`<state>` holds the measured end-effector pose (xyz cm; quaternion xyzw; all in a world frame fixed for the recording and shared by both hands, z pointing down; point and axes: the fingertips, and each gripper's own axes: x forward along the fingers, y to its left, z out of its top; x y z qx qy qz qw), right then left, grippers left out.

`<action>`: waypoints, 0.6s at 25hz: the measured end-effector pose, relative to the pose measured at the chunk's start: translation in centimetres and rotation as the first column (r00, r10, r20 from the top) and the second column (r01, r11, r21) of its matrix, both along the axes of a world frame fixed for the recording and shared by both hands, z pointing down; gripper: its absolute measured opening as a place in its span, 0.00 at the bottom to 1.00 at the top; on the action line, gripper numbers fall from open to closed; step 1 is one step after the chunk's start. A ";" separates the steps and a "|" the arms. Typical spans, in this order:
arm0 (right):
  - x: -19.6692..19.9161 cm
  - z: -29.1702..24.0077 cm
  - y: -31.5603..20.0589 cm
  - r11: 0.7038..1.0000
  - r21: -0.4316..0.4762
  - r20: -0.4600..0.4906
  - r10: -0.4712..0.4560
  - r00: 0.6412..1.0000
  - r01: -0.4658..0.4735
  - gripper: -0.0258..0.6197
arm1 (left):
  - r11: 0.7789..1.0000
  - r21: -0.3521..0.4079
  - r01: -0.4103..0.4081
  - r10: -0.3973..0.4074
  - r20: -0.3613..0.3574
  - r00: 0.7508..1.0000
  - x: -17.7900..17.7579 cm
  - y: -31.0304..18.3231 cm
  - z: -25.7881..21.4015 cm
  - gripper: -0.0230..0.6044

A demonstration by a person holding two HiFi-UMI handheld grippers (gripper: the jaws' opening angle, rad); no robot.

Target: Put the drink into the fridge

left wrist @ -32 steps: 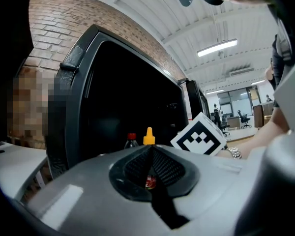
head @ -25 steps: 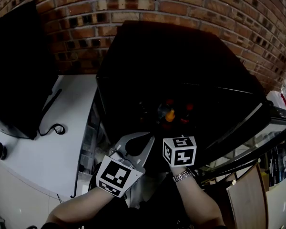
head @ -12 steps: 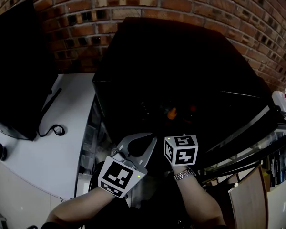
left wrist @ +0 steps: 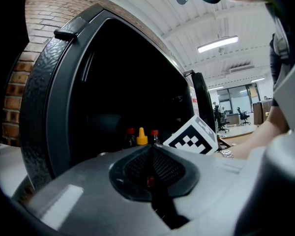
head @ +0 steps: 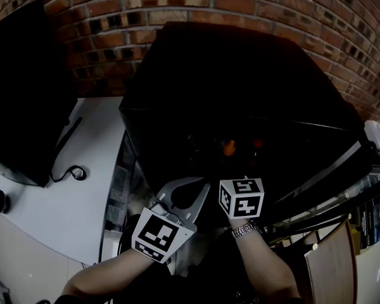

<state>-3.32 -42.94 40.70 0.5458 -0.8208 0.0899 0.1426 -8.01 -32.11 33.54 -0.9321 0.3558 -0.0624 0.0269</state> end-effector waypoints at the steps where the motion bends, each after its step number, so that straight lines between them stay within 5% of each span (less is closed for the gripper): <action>1: 0.0 0.0 0.0 1.000 -0.001 -0.001 -0.001 1.000 0.001 0.47 | 1.000 -0.001 0.000 0.000 0.001 1.000 0.0 0.0 0.0 0.04; 15: 0.0 -0.6 1.6 1.000 -0.010 -0.010 -0.022 1.000 0.022 0.48 | 1.000 0.009 0.004 -0.004 -0.003 1.000 0.2 1.3 -0.7 0.04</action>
